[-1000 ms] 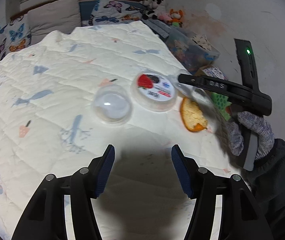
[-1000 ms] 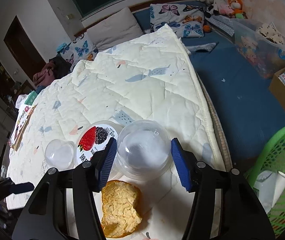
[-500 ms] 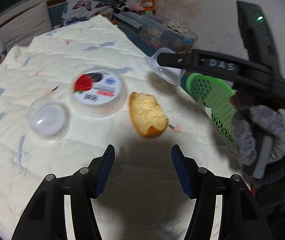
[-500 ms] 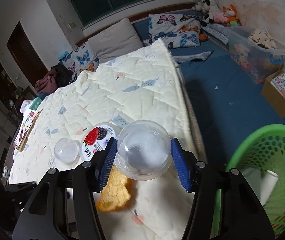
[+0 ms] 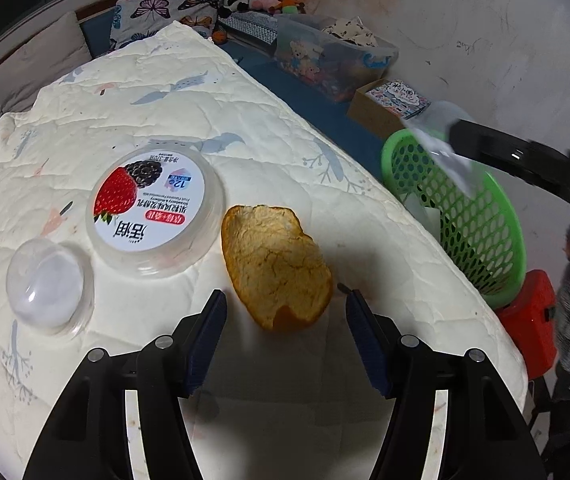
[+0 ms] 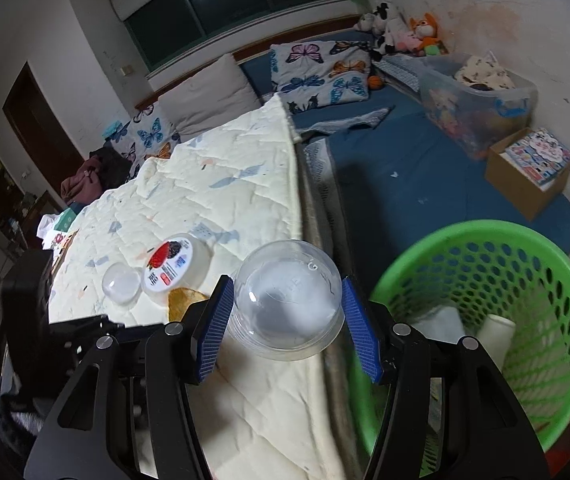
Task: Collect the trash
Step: 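Grasp the bread crust with the left tool while the right tool grasps the clear plastic lid, then carry the bread crust and clear lid to the green basket and release both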
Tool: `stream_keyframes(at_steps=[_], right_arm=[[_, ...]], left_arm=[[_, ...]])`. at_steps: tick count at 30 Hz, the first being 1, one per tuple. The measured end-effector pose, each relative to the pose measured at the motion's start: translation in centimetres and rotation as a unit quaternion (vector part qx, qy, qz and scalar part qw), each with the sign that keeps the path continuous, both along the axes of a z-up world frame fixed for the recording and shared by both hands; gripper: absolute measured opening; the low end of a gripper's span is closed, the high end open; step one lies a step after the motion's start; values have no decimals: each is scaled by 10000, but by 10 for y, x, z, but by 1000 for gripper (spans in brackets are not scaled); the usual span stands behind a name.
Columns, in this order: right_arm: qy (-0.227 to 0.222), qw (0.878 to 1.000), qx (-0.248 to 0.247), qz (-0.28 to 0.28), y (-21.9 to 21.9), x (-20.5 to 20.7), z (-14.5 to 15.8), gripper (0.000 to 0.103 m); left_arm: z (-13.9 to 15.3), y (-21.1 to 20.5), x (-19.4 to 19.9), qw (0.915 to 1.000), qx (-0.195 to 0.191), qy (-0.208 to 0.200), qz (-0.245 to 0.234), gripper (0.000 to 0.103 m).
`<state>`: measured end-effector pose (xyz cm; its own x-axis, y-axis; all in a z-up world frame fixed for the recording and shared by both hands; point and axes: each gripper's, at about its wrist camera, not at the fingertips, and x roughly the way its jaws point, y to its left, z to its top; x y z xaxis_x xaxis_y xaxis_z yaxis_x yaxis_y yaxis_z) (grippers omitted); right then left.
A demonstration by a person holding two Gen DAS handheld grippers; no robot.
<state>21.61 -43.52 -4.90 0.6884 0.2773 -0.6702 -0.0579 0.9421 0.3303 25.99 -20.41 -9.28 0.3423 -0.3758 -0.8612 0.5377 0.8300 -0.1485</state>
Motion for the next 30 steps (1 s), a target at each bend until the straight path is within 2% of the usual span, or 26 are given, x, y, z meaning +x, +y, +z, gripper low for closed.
stream_keyframes(at_steps=[9, 12, 20, 30], right_arm=[[38, 9998, -18, -178, -19, -20, -3, 56], [34, 9997, -91, -202, -20, -25, -3, 56], [55, 9995, -92, -311, -29, -40, -4, 56], [119, 9978, -152, -631, -57, -69, -6, 56]], left_arm=[[-3, -7, 3, 9998, 139, -161, 26, 59], [-3, -9, 2, 9994, 206, -275, 23, 51], [5, -4, -2, 9990, 80, -447, 33, 30], [26, -1, -23, 9985, -221, -496, -76, 26]])
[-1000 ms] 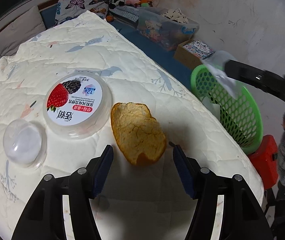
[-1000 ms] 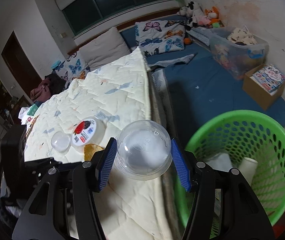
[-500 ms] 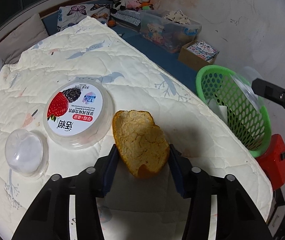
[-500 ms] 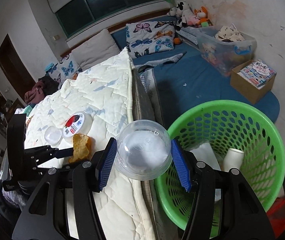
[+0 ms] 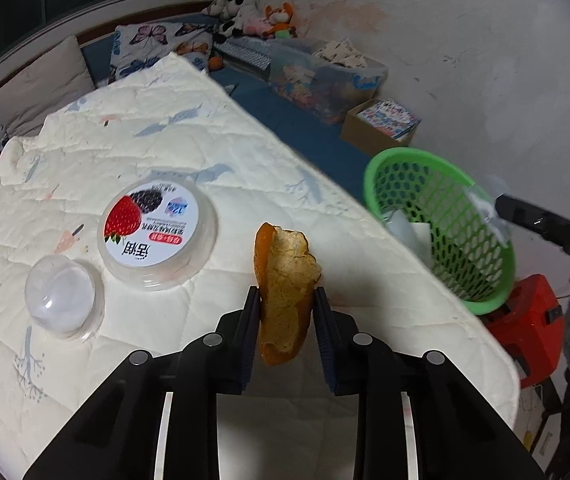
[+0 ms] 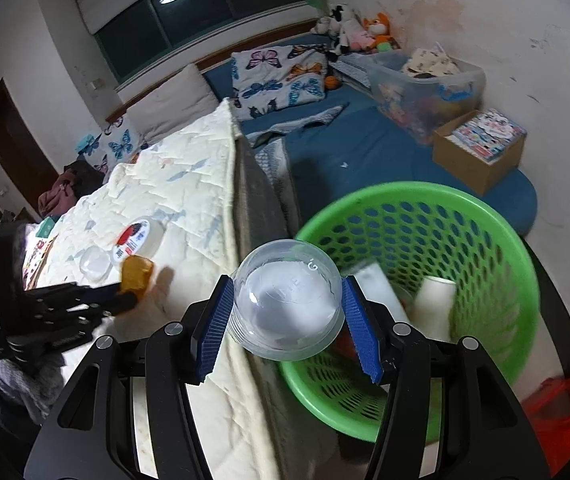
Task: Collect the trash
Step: 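Carry the bread crust and clear lid to the green basket and release both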
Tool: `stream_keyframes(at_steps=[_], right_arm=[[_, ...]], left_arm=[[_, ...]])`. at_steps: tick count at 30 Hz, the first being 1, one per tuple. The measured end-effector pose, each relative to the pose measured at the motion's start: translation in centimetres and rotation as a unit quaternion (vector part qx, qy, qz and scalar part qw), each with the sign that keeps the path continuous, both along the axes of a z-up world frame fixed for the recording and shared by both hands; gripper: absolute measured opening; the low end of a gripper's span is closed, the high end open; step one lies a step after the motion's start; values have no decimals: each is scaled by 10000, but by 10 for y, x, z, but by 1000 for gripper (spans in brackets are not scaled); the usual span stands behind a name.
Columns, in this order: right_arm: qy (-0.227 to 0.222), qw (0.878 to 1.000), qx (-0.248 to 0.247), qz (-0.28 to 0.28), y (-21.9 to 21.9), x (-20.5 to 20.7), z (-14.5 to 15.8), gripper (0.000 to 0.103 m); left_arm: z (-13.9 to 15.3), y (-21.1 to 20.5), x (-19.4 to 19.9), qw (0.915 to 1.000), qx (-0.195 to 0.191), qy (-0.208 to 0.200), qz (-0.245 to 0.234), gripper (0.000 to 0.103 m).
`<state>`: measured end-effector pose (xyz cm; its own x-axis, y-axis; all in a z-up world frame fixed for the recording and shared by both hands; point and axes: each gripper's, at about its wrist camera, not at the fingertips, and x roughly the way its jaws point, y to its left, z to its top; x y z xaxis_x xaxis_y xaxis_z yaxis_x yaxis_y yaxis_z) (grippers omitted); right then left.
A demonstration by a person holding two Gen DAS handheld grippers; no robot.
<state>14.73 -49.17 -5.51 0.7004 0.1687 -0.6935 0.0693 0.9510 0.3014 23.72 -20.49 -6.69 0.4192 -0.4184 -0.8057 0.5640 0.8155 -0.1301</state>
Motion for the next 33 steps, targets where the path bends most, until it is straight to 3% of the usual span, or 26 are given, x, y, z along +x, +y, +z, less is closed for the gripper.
stream_keyframes(at_steps=[8, 16, 33], right_arm=[[140, 9992, 11, -383, -31, -20, -11, 57], [185, 9972, 70, -718, -58, -31, -21, 59], [-44, 9955, 96, -939, -90, -72, -10, 66]], left_arm=[[27, -21, -20, 9991, -177, -162, -346, 26], [37, -60, -30, 9974, -263, -161, -649, 26], [6, -171, -34, 9908, -62, 353, -1305, 26]])
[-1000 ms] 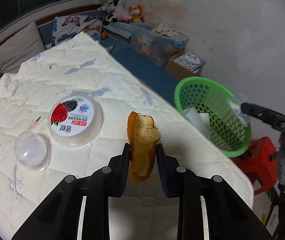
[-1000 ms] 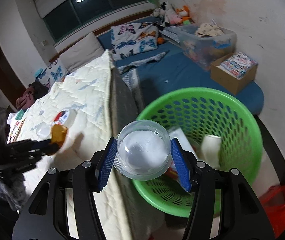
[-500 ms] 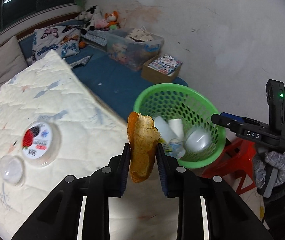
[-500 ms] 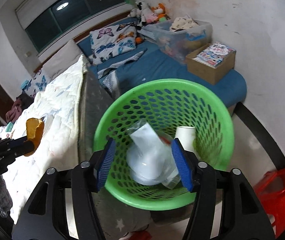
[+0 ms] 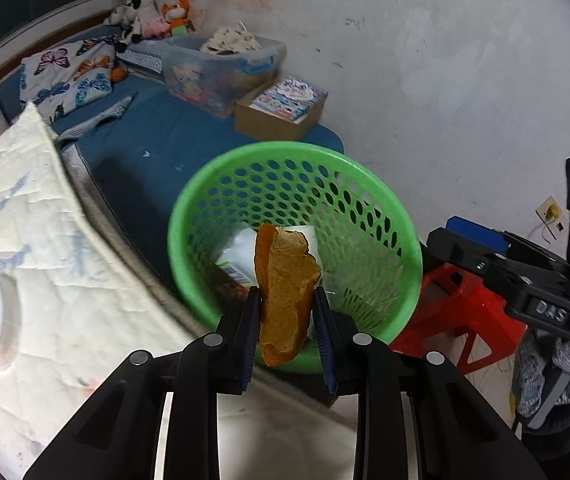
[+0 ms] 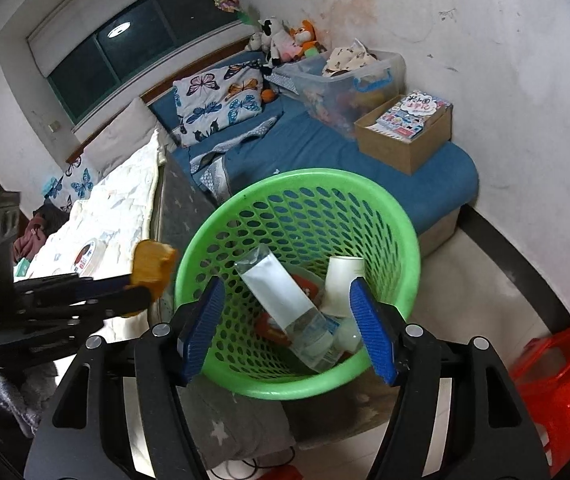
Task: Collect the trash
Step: 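Carry the bread crust and clear lid to the green basket and release both, then move both tools back over the yogurt tub and small clear lid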
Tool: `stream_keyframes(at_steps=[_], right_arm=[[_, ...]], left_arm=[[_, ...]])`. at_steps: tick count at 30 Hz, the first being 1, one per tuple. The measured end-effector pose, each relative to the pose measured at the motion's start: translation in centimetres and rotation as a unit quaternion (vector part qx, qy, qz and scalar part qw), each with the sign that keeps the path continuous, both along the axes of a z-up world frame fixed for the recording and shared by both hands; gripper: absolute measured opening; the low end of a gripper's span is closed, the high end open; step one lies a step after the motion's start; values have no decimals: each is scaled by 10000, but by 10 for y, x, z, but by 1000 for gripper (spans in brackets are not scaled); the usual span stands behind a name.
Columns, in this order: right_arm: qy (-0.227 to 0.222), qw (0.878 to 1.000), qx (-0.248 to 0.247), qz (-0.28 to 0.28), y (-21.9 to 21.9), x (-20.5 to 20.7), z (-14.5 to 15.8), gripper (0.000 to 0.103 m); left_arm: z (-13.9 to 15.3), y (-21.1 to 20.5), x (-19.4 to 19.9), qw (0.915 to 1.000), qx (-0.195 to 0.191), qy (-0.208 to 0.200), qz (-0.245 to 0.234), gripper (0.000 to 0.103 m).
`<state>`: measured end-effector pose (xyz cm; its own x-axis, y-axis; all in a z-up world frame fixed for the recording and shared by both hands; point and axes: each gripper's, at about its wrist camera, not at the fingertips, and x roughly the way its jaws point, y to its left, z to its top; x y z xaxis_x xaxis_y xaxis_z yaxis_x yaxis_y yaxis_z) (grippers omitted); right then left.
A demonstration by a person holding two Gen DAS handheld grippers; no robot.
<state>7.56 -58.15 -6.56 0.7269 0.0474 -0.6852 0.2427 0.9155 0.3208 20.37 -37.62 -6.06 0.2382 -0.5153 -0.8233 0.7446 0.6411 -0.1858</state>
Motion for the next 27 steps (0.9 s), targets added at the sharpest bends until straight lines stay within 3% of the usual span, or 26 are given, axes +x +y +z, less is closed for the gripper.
stream_keyframes(at_steps=[6, 7, 9, 11, 18, 27], right_arm=[[0, 9999, 85, -94, -8, -4, -2, 67], [1, 9999, 94, -95, -8, -4, -3, 67], [12, 9999, 88, -101, -8, -4, -3, 67], [9, 9999, 98, -98, -8, -4, -3, 67], [-60, 9999, 86, 17, 5, -2, 3, 67], [-135, 9993, -22, 342, 36, 8, 15, 71]], left_arm=[[-9, -17, 0, 9999, 138, 76, -63, 32], [-10, -17, 0, 9999, 124, 99, -59, 38], [-10, -16, -1, 9999, 84, 93, -45, 39], [-9, -14, 0, 9999, 63, 99, -6, 50], [6, 13, 1, 9997, -134, 5, 187, 51], [26, 77, -5, 9971, -245, -323, 637, 53]])
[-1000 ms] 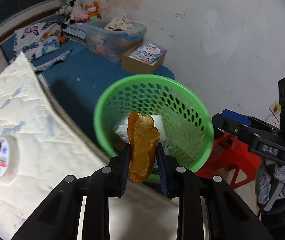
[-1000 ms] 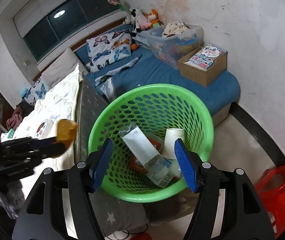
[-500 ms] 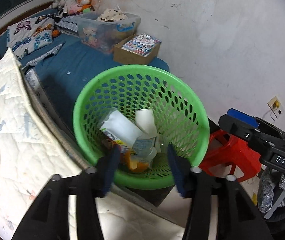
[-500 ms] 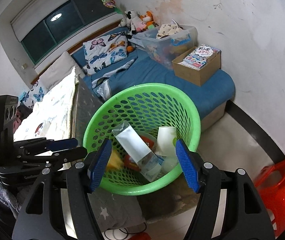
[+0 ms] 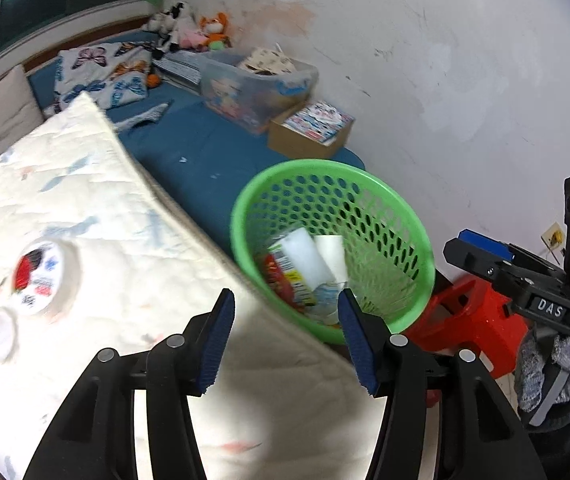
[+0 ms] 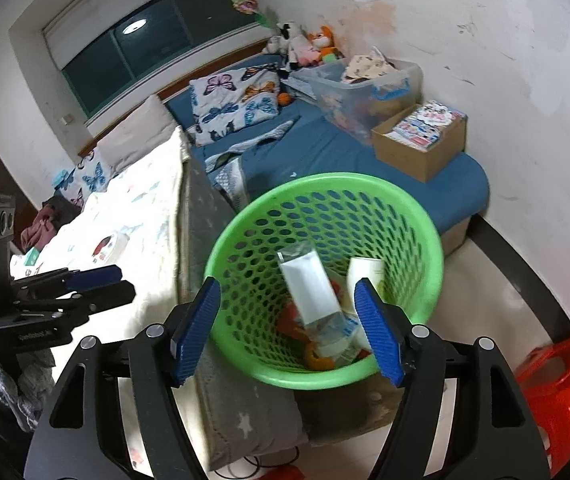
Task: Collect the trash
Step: 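Move both tools back over the yogurt tub and small clear lid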
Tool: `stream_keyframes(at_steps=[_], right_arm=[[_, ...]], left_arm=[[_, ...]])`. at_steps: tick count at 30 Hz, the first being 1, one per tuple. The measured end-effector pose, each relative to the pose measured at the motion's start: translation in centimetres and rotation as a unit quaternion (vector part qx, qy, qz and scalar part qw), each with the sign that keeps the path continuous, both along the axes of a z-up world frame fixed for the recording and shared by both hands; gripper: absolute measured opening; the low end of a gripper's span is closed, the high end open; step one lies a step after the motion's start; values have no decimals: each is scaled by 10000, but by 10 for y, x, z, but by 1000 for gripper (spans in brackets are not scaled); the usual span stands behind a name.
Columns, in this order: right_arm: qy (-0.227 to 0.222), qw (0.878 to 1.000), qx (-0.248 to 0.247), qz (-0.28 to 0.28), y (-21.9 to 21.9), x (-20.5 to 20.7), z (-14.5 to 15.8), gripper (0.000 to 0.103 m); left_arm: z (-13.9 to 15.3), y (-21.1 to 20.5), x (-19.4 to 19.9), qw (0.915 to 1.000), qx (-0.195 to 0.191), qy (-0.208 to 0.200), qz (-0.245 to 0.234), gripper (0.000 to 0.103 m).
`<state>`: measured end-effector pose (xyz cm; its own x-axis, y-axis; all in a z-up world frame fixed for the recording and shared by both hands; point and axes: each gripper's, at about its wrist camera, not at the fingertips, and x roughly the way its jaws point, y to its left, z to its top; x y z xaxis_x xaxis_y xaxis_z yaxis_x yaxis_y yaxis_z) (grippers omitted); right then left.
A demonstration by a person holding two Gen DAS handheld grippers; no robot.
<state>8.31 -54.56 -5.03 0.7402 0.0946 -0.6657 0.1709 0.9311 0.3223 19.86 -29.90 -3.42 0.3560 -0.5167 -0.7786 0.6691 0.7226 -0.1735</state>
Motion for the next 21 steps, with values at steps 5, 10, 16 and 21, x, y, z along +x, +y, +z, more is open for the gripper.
stream_keyframes(at_steps=[5, 10, 16, 21], right_arm=[[2, 9997, -46, 236, 24, 12, 4, 74], [10, 9982, -131, 583, 56, 27, 6, 78], [25, 9947, -281, 991, 96, 49, 7, 81], [31, 9897, -464, 1351, 133, 68, 8, 83]], left_arm=[[4, 44, 1, 9993, -43, -50, 373, 57], [4, 90, 6, 9966, -69, -66, 812, 59], [5, 150, 12, 9906, -63, -107, 1361, 62], [3, 195, 15, 9831, -22, -133, 1825, 67]])
